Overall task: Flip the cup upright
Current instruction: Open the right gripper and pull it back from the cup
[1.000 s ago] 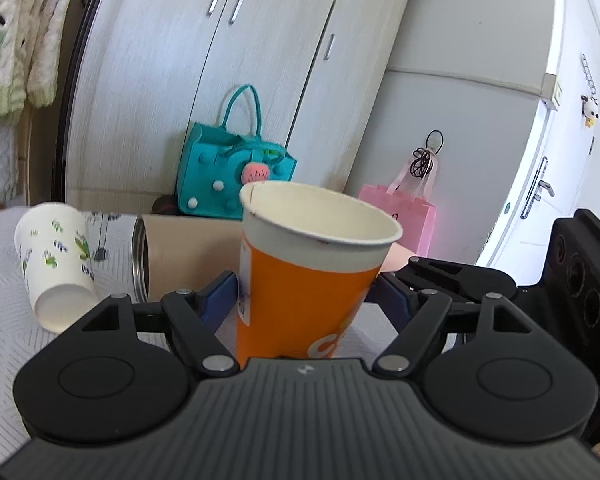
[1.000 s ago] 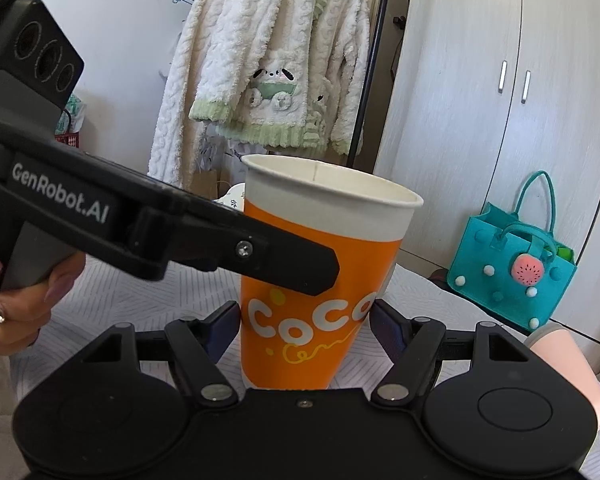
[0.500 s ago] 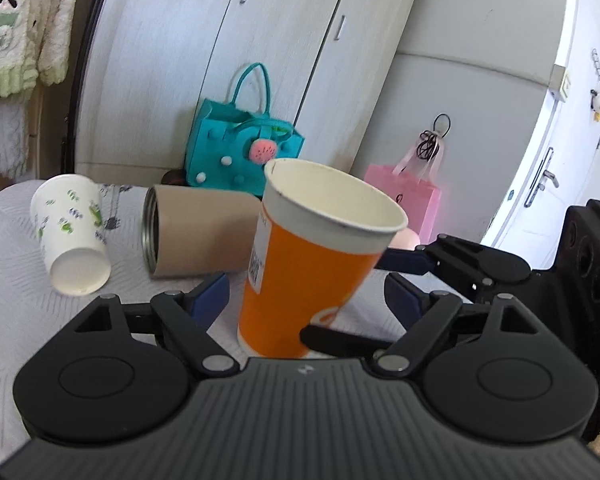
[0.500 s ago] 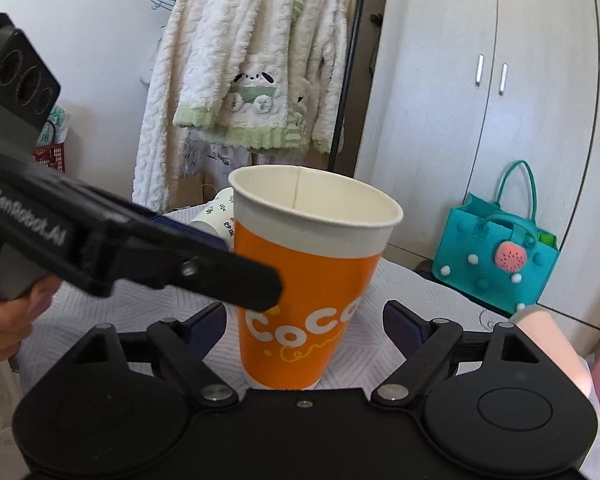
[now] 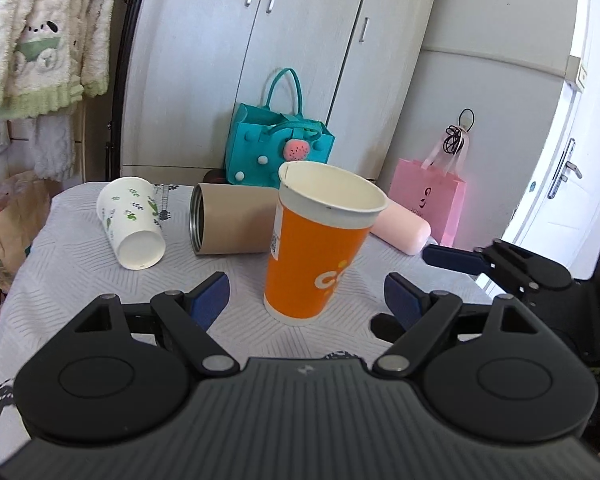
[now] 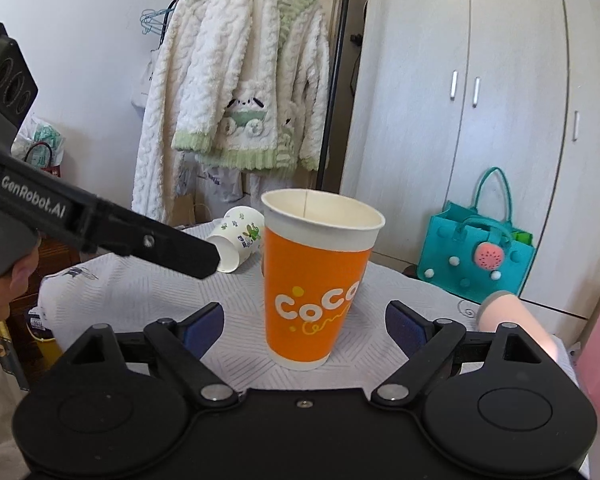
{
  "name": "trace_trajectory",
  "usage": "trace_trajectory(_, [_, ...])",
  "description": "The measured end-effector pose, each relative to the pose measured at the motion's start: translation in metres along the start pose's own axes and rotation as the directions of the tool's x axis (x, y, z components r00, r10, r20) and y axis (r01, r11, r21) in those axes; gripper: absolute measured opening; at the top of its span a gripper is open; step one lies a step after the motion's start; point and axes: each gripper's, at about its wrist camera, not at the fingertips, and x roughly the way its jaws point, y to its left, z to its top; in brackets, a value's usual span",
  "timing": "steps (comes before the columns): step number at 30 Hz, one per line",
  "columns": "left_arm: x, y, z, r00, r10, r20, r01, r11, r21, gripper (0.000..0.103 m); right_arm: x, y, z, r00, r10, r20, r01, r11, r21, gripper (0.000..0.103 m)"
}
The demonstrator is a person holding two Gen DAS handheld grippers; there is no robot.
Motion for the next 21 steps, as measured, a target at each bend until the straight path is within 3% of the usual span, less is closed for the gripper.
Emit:
trace_trajectory(9, [-0.034,-0.014,-0.002,1.0,0.003,0.012,-0.003,0.999,0.048,0.085,-0.046,0.016,0.005,0.997,-0.039,0.07,0.039,0.999,0.005,0.093])
trace_trajectory(13, [-0.042,-0.016,-0.006,1.0,0.014,0.002,-0.014,0.999,0.041,0.087,-0.06,0.015,0.0,0.992,-0.069,0.104,0.062,0.996,0.07,0.094])
trace_trajectory(21, [-0.051,-0.015,-0.015,0.999,0.048,-0.02,-0.048,0.999,0.005,0.091,-0.073,0.022,-0.012,0.977,-0.199,0.083,0.188,0.975,0.122,0.103])
